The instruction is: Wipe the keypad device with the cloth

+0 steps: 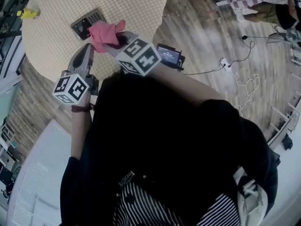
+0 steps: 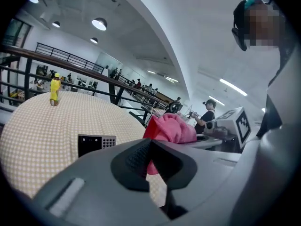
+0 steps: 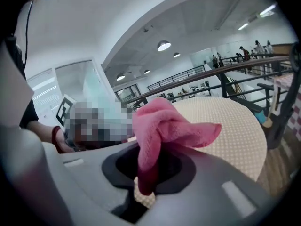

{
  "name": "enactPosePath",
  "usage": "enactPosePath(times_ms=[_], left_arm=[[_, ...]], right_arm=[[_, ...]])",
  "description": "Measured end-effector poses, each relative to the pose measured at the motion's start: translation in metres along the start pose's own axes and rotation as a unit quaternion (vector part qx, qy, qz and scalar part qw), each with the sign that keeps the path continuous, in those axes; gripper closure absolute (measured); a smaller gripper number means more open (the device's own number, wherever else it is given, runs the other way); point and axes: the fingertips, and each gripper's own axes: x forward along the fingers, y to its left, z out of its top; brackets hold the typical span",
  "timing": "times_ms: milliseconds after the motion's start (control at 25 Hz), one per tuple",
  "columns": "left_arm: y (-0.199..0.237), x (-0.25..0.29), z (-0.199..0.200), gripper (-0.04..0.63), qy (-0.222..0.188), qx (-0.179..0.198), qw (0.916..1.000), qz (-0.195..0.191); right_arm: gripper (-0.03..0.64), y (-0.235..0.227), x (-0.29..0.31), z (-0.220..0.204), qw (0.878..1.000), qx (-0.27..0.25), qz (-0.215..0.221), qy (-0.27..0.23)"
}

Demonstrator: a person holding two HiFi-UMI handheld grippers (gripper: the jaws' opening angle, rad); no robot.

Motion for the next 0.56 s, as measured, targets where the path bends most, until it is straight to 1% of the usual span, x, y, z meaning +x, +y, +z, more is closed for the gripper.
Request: enactPosePath(times_ms=[80,120,200,280,320,400,560], left_arm=[[-0.008,-0.014,-0.012,0.589,0.002,0.007,0.9999,0.008],[-0.014,-0.012,-0.015,0.589,0.001,0.005,0.9999,0.016],[-0.028,-0.003,-0.026,0.589,0.008,-0.004,0.9992,0.038],[-0.037,-0.009,-0.046,0.589,0.024,-0.012,0.998,0.058],[-0.039,-0.018,-0.058,0.589,0.029,-0.019,0.9974,0.064],[-0.042,-0.049,-0.085,0.589,0.027,-0.04,0.9961,0.074],[-0.035,-0.13,-0.134,0.589,-0.002,-0.085,0.9899,0.113]], right_arm=[[0.555,0.004,-0.003,-0.02,1.0,0.008,0.013,0.006],[0.555,-0.001,-0.008,-0.028,1.0,0.013,0.022,0.011],[0.555,-0.011,-0.021,-0.04,0.999,0.006,0.041,0.027],[0.555,-0.001,-0.025,-0.055,0.997,0.001,0.062,0.041],[0.555,0.012,-0.023,-0.063,0.996,0.0,0.072,0.047],[0.555,0.052,-0.015,-0.081,0.994,-0.01,0.092,0.061],[0.555,0.137,0.005,-0.12,0.988,-0.033,0.123,0.09]])
